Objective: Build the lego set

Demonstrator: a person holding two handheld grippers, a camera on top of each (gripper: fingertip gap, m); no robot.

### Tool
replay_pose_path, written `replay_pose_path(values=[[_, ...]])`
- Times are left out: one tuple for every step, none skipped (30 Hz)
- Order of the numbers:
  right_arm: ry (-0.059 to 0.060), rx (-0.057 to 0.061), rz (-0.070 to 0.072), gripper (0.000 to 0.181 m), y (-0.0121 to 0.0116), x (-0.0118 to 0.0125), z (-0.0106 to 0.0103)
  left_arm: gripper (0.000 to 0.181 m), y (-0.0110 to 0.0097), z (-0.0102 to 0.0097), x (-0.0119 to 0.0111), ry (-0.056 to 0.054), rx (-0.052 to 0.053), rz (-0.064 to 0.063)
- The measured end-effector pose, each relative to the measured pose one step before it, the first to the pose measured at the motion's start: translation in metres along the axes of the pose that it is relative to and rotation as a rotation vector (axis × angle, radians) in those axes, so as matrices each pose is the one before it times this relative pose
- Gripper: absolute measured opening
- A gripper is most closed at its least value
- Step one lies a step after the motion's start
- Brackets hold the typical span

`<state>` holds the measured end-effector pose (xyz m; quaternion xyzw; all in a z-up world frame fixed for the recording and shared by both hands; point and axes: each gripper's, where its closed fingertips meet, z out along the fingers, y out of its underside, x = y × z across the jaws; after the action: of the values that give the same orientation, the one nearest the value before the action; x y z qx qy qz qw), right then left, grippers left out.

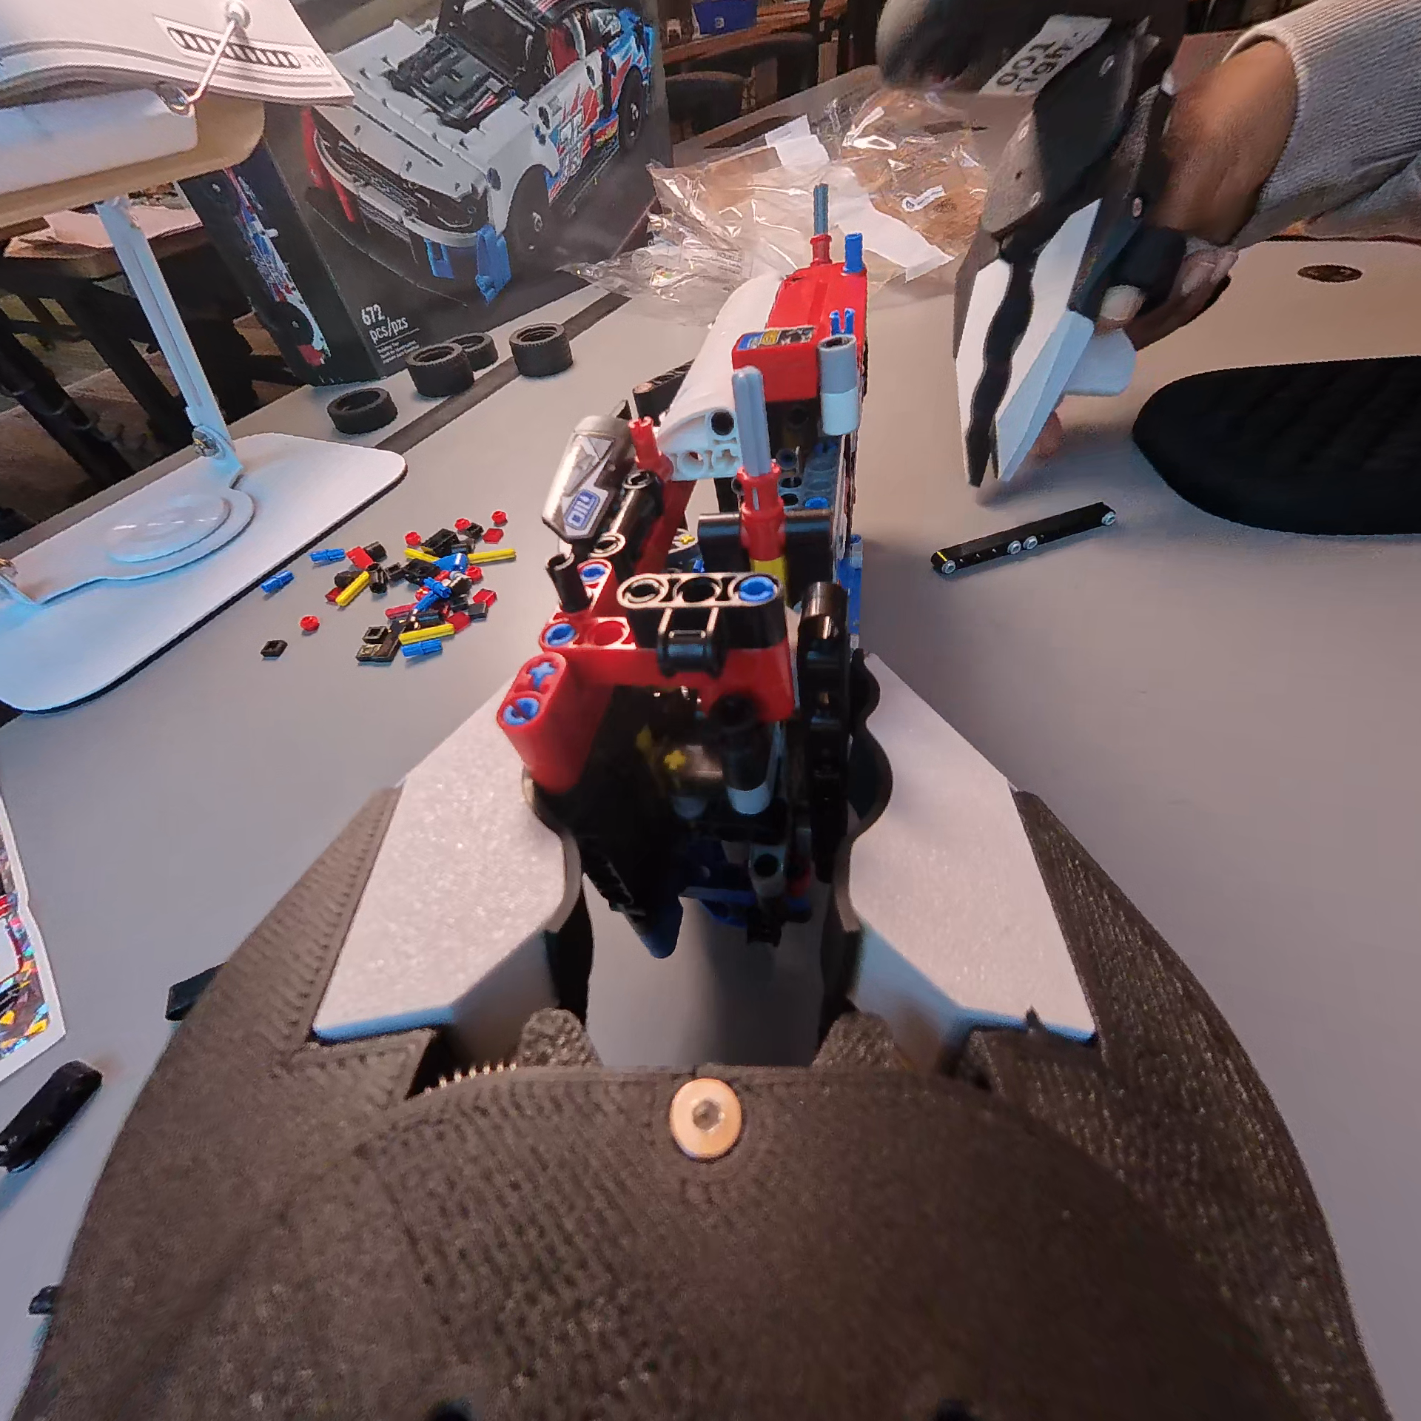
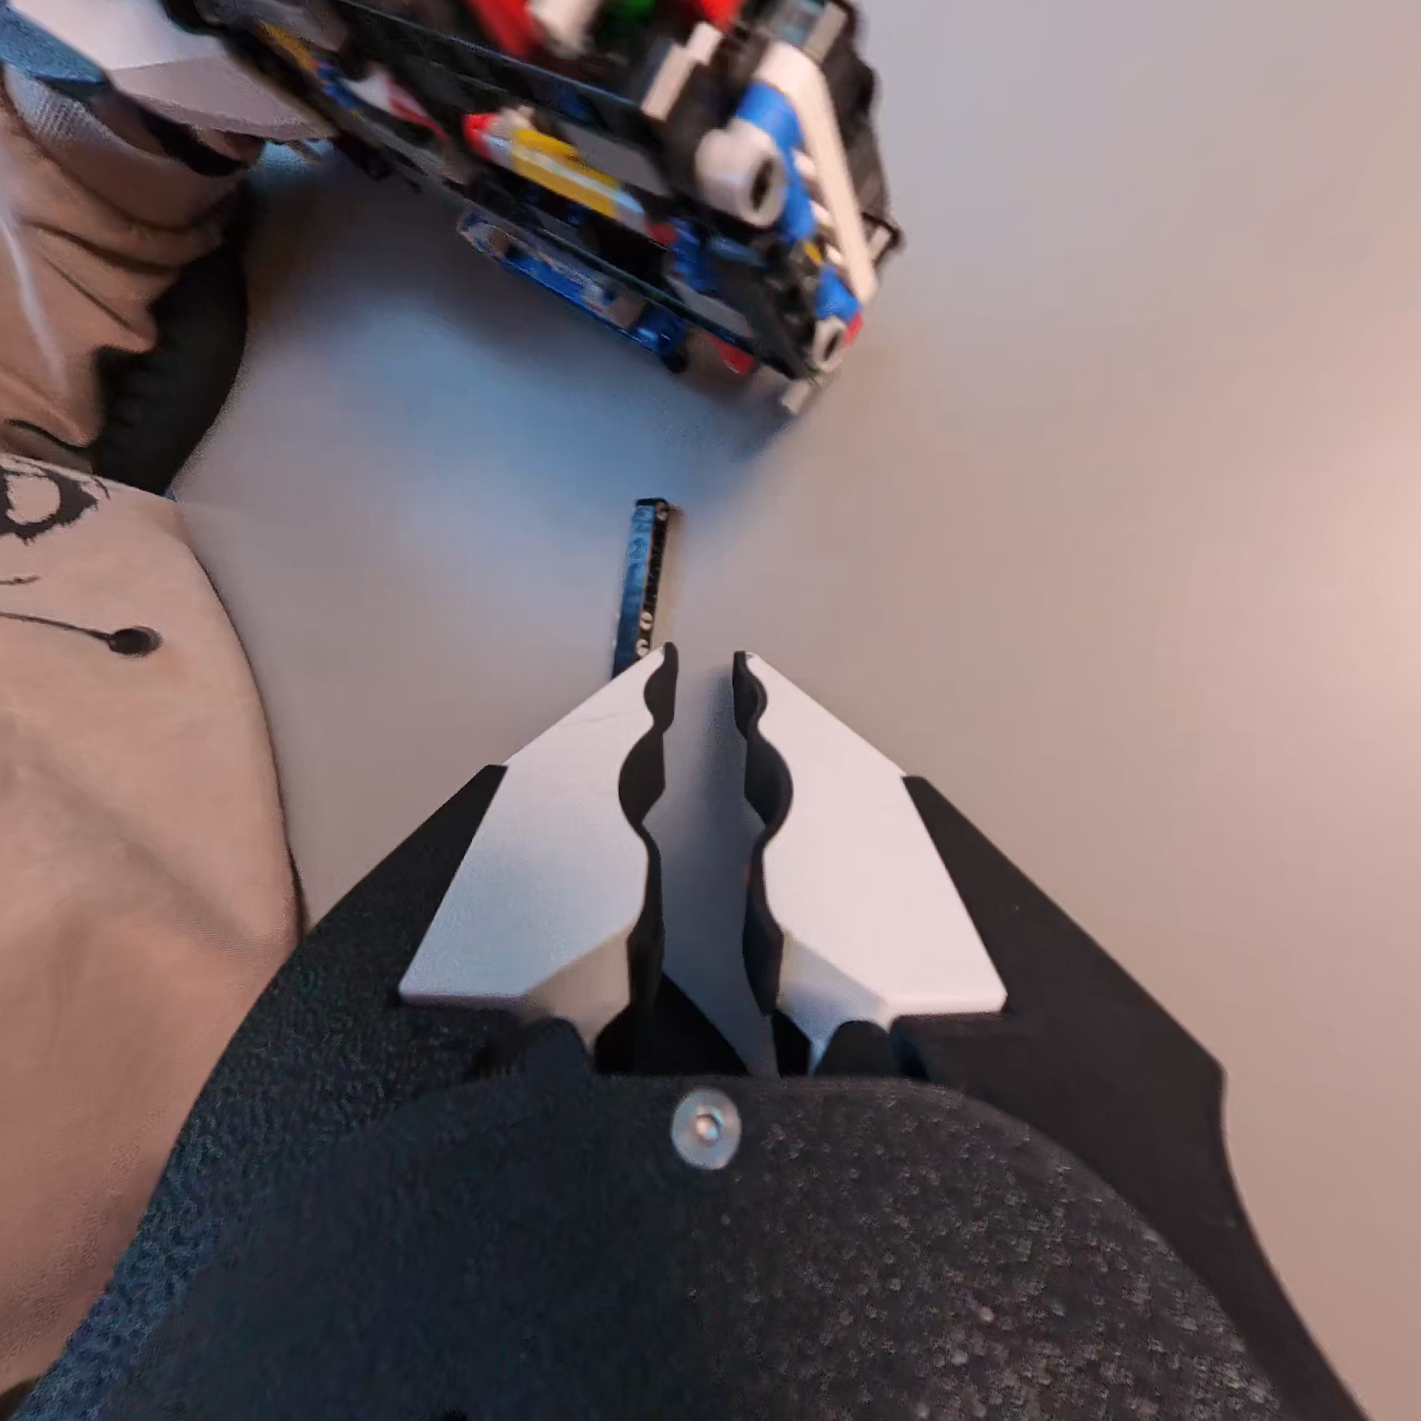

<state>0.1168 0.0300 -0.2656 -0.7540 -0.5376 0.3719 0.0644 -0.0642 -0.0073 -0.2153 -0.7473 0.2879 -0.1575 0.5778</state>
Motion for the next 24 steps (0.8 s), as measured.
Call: replay_pose_path(values=[[0.0167,0.036,-0.0914,0.013,-0.0054,-0.00789,-0.00136,0.071,0.00006,-0.0001,-0.0001,-0.0012,-0.0003,0.0],[0.0247,0.0286,-0.1131,0.012,-0.005,-0.00919,-0.00066,0.07,0.00001,0.00004,-0.00017,-0.0016,-0.0002,0.0004],[0.0353,0.013,-0.1305,0.011,-0.00277,-0.00918,0.00026,0.07,0.00001,0.00004,-0.00008,-0.0012,-0.0002,0.0],[0.0507,-0.0094,-0.1363,0.011,0.0005,-0.00725,0.0011,0.071,0.00006,0.0,-0.00009,-0.0002,-0.0004,-0.0012],[0.0572,-0.03,-0.1221,0.011,0.00353,-0.00554,0.00201,0.071,0.00009,-0.00006,-0.00016,-0.0002,-0.0004,-0.0013],[0.0556,-0.0407,-0.0949,0.011,0.00442,-0.0045,0.00275,0.071,0.00001,0.00006,-0.00006,-0.0003,-0.0002,-0.0005],[0.0413,-0.0308,-0.062,0.011,0.00305,-0.0049,0.00301,0.071,0.00009,0.00003,0.00002,0.0002,0.0,0.0003],[0.0416,-0.0206,-0.0312,0.012,0.00169,-0.00217,0.00299,0.071,-0.00004,0.00006,0.00011,0.0005,0.0001,0.0005],[0.037,-0.0176,-0.0204,0.012,0.00194,-0.00024,0.00235,0.07,-0.00001,0.00001,0.00005,0.0007,0.0001,0.0006],[0.0296,-0.0184,-0.016,0.013,0.00264,0.0008,0.00217,0.07,-0.00001,0.0,0.00007,0.0007,0.0001,0.0005],[0.0186,-0.019,-0.0042,0.014,0.00307,0.00083,0.00211,0.07,0.0,0.0,0.00005,0.0005,0.0,0.0002],[0.0064,-0.0186,0.0067,0.014,0.00319,0.00037,0.00209,0.07,0.00004,-0.00002,-0.00003,0.0,-0.0003,0.0004],[0.0022,0.0048,0.0131,0.013,-0.00004,0.00058,0.00081,0.07,0.00005,-0.00014,0.00016,-0.0005,-0.0003,0.0016],[-0.0014,-0.0001,0.0153,0.012,0.0003,0.00069,0.00049,0.07,0.00001,-0.00008,0.00014,-0.0008,-0.0002,0.0024],[0.0023,-0.0042,0.0043,0.009,0.00056,0.00086,0.00045,0.07,0.00002,-0.00008,0.00013,-0.0008,-0.0003,0.0025],[0.0077,-0.0034,-0.0041,0.007,0.00054,0.001,0.00045,0.07,0.00004,-0.0001,0.00019,-0.0005,-0.0005,0.0023],[0.0036,0.0011,0.002,0.007,0.0001,0.00054,0.00036,0.07,0.00003,0.0,0.00009,-0.0001,-0.0005,0.0016],[-0.0039,0.001,0.0155,0.007,0.00004,0.00021,0.0002,0.07,0.00004,-0.00002,-0.00001,0.0001,-0.0003,0.0003],[-0.0062,0.0004,0.0228,0.006,0.00044,0.00064,0.00016,0.07,0.00004,0.00001,0.0,0.0004,-0.0002,-0.0011],[-0.0123,0.0047,0.0252,0.006,0.00024,-0.00008,-0.00018,0.07,0.00007,0.00002,-0.00012,0.0004,-0.0004,-0.0016],[-0.0114,0.0056,0.0301,0.006,0.00027,0.00053,-0.00031,0.07,0.00007,-0.00005,-0.00013,0.0001,-0.0002,-0.0011],[-0.01,0.007,0.0288,0.007,0.00017,0.00103,-0.00049,0.07,0.0001,0.0001,-0.00006,-0.0003,-0.0002,-0.0003],[-0.0068,0.0102,0.0155,0.007,-0.00048,0.00099,-0.00091,0.07,0.00002,-0.00006,-0.0001,-0.0002,0.0,-0.0001],[0.0039,0.006,-0.0025,0.01,-0.0002,0.0016,-0.00098,0.07,0.00001,0.00002,-0.00005,0.0004,0.0,-0.0005]])
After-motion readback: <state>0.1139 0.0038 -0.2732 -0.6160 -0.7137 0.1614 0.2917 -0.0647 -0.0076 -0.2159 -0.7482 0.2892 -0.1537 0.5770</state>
